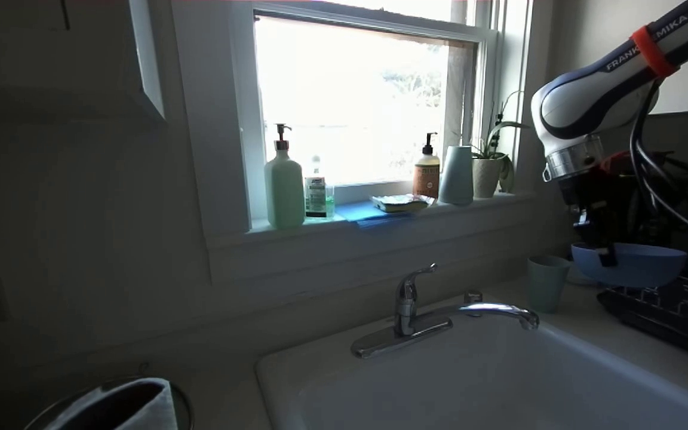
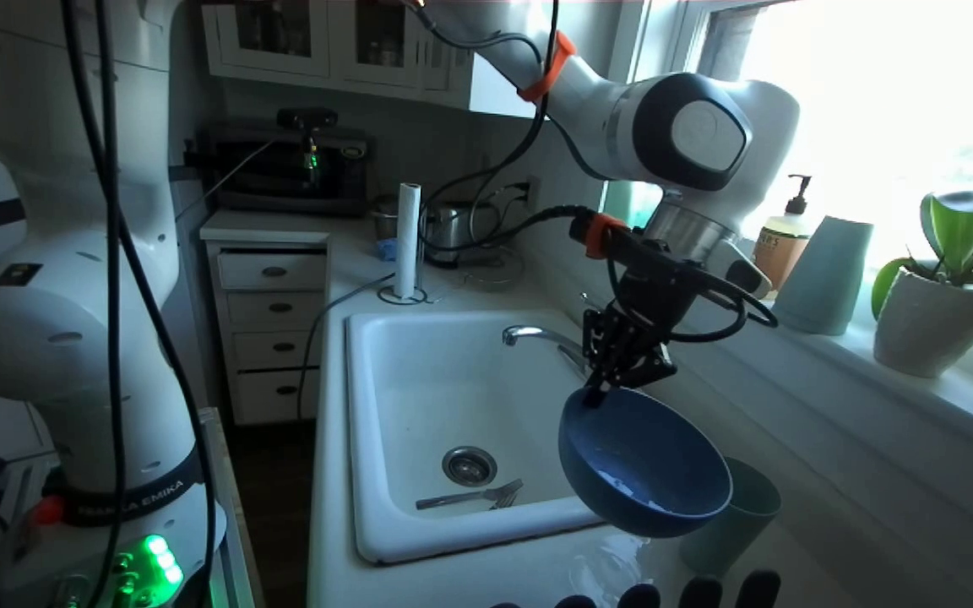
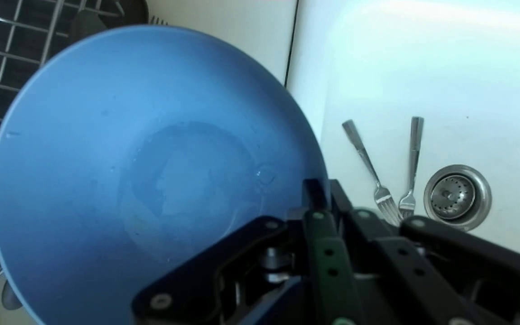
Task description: Remove the cup from the bowl, then put the bowl on the cup
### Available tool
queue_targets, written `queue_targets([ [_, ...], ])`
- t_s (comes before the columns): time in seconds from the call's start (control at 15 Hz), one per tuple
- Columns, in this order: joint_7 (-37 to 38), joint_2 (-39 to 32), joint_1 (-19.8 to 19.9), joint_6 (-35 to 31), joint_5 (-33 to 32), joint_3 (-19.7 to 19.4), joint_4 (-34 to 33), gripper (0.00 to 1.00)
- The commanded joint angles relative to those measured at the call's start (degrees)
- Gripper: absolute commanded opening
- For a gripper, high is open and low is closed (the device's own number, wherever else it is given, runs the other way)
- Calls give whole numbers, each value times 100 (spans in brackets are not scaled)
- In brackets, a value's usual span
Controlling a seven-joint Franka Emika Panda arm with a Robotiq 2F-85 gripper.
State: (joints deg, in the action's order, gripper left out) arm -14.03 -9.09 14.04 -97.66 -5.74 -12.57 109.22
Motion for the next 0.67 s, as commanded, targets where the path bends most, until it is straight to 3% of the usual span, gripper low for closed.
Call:
queue_targets([
  [0.0, 66, -95, 7, -254, 45, 32, -181, 1],
  [0.6, 13, -576, 34, -883, 132, 109, -833, 1],
])
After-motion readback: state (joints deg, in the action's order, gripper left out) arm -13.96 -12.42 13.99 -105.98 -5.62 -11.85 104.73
